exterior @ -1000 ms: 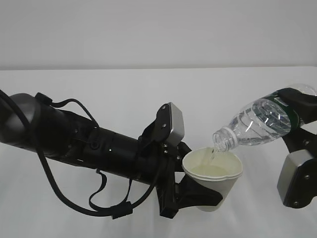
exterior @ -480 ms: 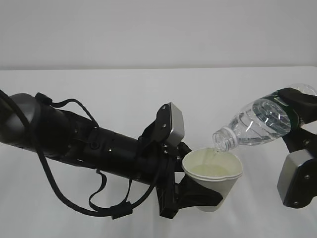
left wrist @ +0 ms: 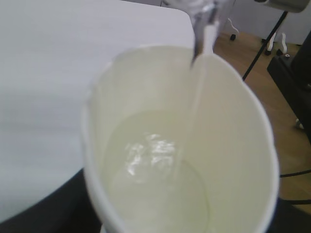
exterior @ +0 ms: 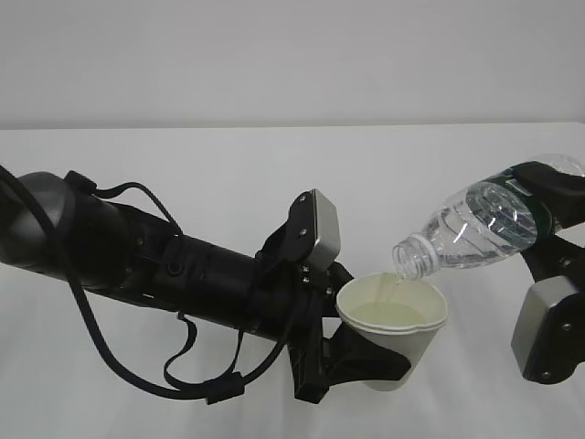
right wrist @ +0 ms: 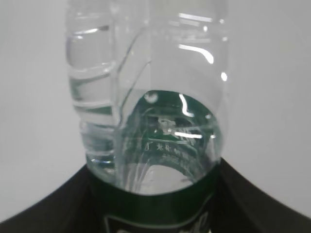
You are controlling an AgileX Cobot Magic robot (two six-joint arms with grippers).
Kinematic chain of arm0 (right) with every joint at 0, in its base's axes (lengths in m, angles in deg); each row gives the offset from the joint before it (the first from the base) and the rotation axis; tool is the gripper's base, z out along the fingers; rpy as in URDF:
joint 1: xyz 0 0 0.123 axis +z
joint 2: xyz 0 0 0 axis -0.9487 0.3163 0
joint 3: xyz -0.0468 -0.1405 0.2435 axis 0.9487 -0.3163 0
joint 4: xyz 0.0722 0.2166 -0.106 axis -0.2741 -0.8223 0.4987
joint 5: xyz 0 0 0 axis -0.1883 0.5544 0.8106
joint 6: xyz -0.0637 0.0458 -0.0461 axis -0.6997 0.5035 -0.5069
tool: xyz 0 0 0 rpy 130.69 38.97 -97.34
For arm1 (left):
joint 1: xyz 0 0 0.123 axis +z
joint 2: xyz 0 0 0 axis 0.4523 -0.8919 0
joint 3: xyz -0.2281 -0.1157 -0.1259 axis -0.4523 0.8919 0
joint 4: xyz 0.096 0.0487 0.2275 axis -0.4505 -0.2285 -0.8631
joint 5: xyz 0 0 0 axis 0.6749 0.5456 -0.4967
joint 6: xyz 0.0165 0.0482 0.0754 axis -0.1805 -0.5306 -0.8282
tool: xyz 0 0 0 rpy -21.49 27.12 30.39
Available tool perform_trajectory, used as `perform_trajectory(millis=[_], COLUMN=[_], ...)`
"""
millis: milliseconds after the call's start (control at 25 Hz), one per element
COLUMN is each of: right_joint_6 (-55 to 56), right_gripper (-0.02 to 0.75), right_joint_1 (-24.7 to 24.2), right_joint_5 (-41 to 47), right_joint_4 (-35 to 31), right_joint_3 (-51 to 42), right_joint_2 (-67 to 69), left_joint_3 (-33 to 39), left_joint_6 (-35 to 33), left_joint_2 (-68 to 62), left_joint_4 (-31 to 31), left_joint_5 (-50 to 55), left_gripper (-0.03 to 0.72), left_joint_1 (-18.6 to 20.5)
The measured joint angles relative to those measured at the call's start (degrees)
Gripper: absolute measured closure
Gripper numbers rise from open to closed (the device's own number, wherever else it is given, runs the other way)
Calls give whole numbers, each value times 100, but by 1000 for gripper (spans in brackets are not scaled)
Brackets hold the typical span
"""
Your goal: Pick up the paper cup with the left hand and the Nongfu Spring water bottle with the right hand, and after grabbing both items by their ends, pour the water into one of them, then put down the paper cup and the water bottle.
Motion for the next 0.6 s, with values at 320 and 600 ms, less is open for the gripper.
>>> perform_trajectory(millis=[320, 600], right_joint_6=[-12, -12], right_gripper=[316, 316], right_joint_1=[0, 0], right_joint_5=[-12, -23], right_joint_4=[0, 0], right_joint_3=[0, 0], right_joint_2=[0, 0], left_joint_3=[0, 0], left_joint_6=[0, 0], left_joint_2=[0, 0], left_joint_4=[-13, -13], left_joint_5=[0, 0], left_gripper=[236, 236], left_joint_1=[0, 0])
